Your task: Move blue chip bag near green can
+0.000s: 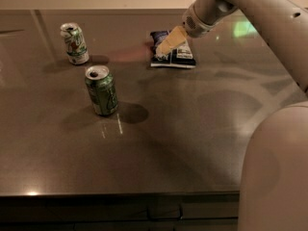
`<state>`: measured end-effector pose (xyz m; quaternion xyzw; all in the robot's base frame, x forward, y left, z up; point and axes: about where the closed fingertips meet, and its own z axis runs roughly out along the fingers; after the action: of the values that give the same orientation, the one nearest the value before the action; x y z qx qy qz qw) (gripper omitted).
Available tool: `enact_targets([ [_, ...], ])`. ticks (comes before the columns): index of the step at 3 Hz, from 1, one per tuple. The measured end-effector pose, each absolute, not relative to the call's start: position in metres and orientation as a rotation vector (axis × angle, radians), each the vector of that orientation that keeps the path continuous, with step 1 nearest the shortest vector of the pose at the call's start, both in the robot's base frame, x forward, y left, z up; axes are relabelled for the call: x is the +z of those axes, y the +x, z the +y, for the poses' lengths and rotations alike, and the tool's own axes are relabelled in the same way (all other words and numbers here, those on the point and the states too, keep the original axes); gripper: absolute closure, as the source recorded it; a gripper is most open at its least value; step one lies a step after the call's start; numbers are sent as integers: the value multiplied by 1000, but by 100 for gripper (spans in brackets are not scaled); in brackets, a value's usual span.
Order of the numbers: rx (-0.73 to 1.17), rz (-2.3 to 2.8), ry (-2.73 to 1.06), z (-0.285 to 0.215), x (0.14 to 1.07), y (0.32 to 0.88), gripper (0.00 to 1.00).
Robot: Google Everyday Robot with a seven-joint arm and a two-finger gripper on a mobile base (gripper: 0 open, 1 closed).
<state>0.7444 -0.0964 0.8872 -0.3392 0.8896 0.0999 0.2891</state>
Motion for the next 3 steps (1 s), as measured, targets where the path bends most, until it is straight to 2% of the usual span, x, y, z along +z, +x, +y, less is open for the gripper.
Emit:
enact_targets([
  [2, 274, 2407, -916, -94, 861, 760, 0],
  [3, 264, 2426, -923, -95, 853, 763, 18],
])
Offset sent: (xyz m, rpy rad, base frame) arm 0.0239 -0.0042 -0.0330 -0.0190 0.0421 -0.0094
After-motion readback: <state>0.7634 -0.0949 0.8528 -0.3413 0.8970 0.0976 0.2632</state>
